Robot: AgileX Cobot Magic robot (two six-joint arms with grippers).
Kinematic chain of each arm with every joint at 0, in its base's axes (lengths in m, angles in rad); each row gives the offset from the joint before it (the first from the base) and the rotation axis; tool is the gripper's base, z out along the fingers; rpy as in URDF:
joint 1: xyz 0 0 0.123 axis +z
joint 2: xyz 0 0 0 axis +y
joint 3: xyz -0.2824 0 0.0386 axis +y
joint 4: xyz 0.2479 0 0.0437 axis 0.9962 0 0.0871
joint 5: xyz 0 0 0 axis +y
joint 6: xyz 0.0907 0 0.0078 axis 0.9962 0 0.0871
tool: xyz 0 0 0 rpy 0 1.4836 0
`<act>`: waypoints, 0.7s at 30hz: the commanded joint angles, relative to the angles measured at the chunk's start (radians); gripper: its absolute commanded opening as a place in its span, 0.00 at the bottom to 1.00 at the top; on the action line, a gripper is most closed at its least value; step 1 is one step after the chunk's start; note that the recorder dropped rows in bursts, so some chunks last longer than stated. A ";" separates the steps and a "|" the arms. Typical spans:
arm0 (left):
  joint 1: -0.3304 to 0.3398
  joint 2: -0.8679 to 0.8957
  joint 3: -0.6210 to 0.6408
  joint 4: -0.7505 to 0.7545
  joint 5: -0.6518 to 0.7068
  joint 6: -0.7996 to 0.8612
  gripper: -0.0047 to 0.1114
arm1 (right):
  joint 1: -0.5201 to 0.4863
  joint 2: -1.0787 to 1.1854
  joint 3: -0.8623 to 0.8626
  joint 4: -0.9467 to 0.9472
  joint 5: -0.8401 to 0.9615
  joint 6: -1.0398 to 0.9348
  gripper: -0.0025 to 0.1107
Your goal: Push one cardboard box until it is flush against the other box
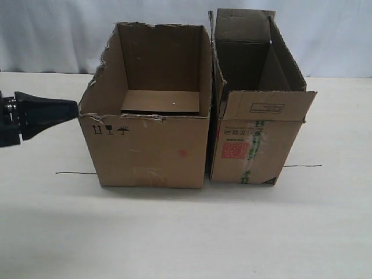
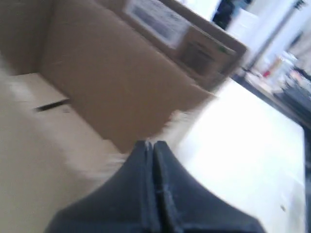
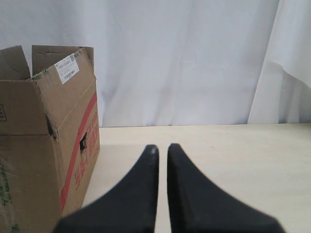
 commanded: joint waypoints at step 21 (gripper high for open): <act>-0.669 -0.166 0.006 -0.024 0.878 -0.017 0.04 | 0.001 -0.003 0.004 0.002 -0.001 -0.006 0.07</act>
